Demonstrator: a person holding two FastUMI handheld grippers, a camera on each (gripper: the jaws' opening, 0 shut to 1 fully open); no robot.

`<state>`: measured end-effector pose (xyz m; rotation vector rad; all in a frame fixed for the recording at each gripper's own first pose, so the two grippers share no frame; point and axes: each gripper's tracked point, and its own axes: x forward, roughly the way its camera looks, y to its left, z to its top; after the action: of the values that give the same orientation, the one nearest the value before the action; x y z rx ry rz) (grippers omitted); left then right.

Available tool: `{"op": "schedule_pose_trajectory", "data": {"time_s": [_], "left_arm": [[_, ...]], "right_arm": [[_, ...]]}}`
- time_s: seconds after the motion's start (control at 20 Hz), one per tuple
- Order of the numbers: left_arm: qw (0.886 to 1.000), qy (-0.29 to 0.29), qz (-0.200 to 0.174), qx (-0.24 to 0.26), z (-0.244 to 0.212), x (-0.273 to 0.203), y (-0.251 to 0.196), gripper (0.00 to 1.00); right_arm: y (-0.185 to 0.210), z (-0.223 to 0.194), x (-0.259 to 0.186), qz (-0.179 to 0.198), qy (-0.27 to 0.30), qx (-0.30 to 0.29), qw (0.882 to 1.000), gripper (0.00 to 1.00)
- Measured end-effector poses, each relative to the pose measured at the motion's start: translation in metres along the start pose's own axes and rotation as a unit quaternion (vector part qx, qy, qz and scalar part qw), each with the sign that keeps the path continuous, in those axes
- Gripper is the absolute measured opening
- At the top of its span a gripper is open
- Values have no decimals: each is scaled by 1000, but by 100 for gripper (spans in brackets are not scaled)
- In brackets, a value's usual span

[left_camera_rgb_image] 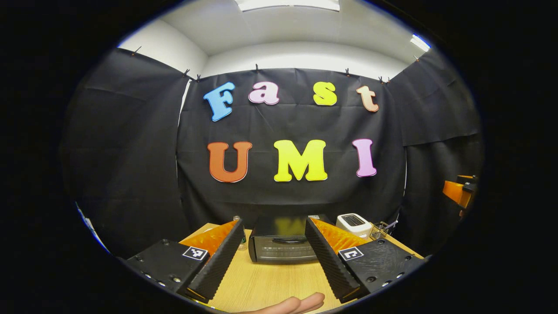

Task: Open the electric oven with the left hand, put the food in, and close the electric oven.

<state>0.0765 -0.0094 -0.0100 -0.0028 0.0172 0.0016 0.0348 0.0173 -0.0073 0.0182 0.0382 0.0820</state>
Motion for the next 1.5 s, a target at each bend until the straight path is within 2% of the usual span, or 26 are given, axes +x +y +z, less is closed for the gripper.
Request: {"op": "schedule_pose_trajectory", "data": {"time_s": [0.2,0.25,0.4,0.45,0.5,0.55,0.7,0.75,0.8,0.85,0.9,1.1,1.15,1.2,1.25,1.3,1.35,1.5], "left_arm": [[1000,27,-3,1,-18,59,-5,93],[999,39,-6,1,-27,74,-7,93],[998,69,-4,8,-53,119,-11,93],[997,82,-8,10,-65,131,-15,93],[995,95,-11,11,-75,143,-20,93],[994,104,-11,12,-83,154,-23,93],[992,127,-16,21,-109,181,-33,94],[990,139,-17,24,-119,188,-37,93],[989,147,-16,26,-128,196,-40,93],[988,153,-14,27,-135,203,-41,94],[986,161,-16,26,-144,211,-45,94],[979,203,-16,28,-181,229,-56,95],[976,217,-18,28,-192,232,-59,95],[972,233,-18,26,-200,232,-63,95],[970,241,-18,29,-206,235,-65,85],[969,245,-20,29,-212,237,-68,95],[966,256,-21,29,-219,236,-70,95],[967,253,-33,21,-220,238,-73,96]], "right_arm": [[1,14,10,9,-11,5,1000,100],[0,15,12,10,-11,8,1000,91],[5,22,17,24,-12,19,999,91],[4,23,20,26,-14,18,999,100],[3,23,22,25,-15,16,999,100],[1,22,25,24,-14,13,1000,91],[2,20,31,29,-9,9,999,91],[1,19,32,31,-6,9,999,100],[2,19,33,33,-4,8,999,91],[3,19,33,35,-3,7,999,91],[3,20,32,38,-3,6,999,100],[-1,21,27,40,-12,4,999,100],[-3,20,25,40,-12,9,999,91],[-4,20,23,43,-12,12,999,100],[-5,20,22,46,-14,14,999,91],[-7,22,21,46,-19,14,999,100],[-10,24,19,44,-25,12,999,100],[-16,29,16,38,-43,5,998,100]]}}
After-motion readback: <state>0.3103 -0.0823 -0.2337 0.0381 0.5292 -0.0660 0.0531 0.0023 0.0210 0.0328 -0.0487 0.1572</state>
